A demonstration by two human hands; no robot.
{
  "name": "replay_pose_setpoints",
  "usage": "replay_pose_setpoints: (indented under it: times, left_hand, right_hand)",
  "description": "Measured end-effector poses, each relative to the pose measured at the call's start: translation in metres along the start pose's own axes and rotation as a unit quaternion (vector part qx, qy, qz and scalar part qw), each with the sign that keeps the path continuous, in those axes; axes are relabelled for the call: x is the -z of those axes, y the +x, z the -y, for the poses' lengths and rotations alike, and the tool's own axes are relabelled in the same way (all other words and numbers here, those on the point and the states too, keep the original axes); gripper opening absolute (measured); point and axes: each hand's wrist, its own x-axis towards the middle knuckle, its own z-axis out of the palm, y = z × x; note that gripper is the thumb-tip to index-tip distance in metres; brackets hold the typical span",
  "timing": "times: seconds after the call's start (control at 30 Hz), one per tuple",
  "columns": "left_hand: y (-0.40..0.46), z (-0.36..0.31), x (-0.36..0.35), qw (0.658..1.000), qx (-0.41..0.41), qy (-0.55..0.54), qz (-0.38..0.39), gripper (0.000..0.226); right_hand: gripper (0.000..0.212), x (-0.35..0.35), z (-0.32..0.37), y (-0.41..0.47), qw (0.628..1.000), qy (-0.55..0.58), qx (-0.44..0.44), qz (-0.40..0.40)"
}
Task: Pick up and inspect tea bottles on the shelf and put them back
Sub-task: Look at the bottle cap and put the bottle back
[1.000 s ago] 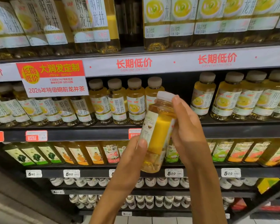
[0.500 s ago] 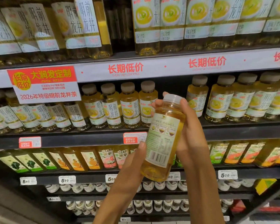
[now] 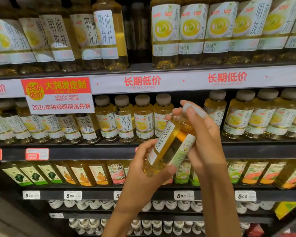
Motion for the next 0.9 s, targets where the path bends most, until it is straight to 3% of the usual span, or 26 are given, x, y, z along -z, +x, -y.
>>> replay_pose_setpoints:
  times: [0.2, 0.3, 0.43, 0.5, 0.6, 0.9]
  left_hand:
    - [0.012, -0.017, 0.019, 0.994, 0.036, 0.023, 0.103, 0.053]
    - [0.020, -0.027, 0.024, 0.993, 0.039, -0.005, 0.111, 0.049]
    - [0.036, -0.048, 0.024, 0.998, -0.006, -0.042, 0.040, 0.039]
    - [0.049, -0.058, 0.026, 0.998, -0.038, -0.043, -0.001, 0.047]
    - [0.070, -0.075, 0.024, 0.995, -0.088, 0.008, -0.036, 0.064]
    - [0.108, -0.108, 0.022, 0.972, -0.183, 0.081, -0.119, 0.064]
  right_hand:
    - [0.027, -0.017, 0.014, 0.022, 0.998, 0.019, 0.015, 0.066]
    - [0.029, -0.030, 0.023, 0.036, 0.997, 0.004, 0.023, 0.077]
    - [0.033, -0.043, 0.042, 0.054, 0.995, -0.038, 0.062, 0.073]
    - [0.034, -0.052, 0.049, 0.060, 0.990, -0.081, 0.085, 0.081]
    - [0.030, -0.066, 0.058, 0.067, 0.986, -0.112, 0.092, 0.085]
    - [0.028, -0.106, 0.093, 0.102, 0.945, -0.236, 0.210, 0.085]
